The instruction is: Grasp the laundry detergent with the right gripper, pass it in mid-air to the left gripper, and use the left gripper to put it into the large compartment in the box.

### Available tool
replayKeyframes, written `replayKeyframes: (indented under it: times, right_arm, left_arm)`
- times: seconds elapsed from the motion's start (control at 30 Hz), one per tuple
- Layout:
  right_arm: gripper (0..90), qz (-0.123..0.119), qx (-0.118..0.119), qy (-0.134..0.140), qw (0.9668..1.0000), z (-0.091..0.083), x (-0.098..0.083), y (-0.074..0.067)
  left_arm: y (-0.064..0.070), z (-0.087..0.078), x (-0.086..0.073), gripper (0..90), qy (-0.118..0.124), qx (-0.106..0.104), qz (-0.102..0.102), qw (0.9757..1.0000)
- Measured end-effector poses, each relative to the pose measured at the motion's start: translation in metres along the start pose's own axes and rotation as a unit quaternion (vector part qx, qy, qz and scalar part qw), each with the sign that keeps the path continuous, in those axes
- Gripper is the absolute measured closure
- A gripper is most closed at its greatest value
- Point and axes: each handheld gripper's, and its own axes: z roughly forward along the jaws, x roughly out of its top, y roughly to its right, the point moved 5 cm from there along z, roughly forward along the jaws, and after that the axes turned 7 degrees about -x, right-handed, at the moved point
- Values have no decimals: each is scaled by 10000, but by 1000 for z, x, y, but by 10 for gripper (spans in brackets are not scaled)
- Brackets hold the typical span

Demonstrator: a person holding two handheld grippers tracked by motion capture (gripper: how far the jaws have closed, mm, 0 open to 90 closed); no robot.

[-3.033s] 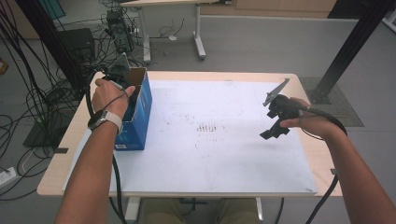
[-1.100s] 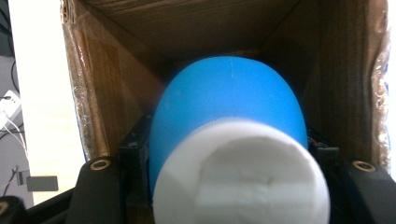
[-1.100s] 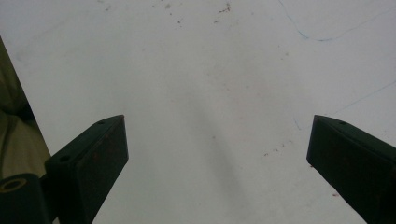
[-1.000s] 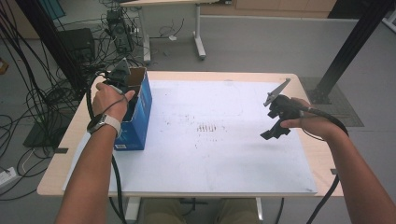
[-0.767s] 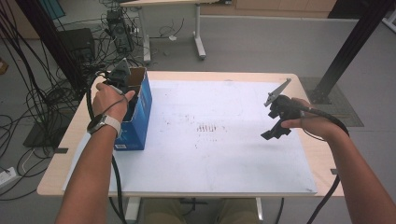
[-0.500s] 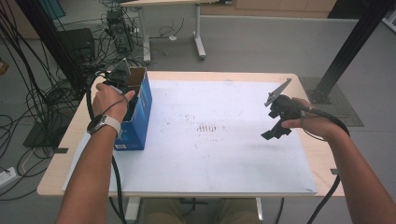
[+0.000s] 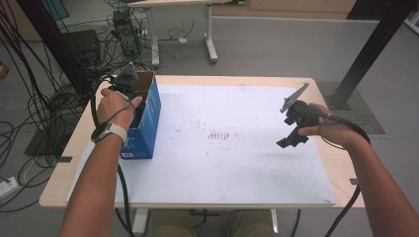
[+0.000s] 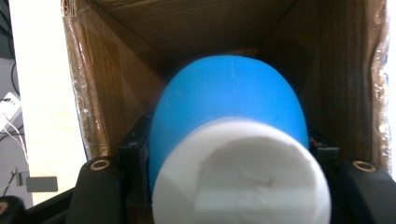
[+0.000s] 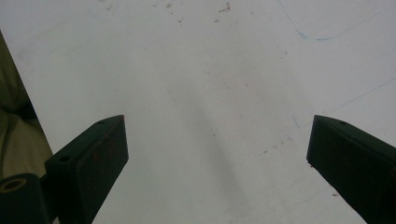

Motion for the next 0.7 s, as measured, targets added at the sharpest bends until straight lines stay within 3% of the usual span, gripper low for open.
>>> replayKeyframes:
  times: [0.7]
  right_arm:
    - [52,-6,16,17,10000,2,1,-1]
  left_arm:
    - [0,0,0,372,14,9,54,10000]
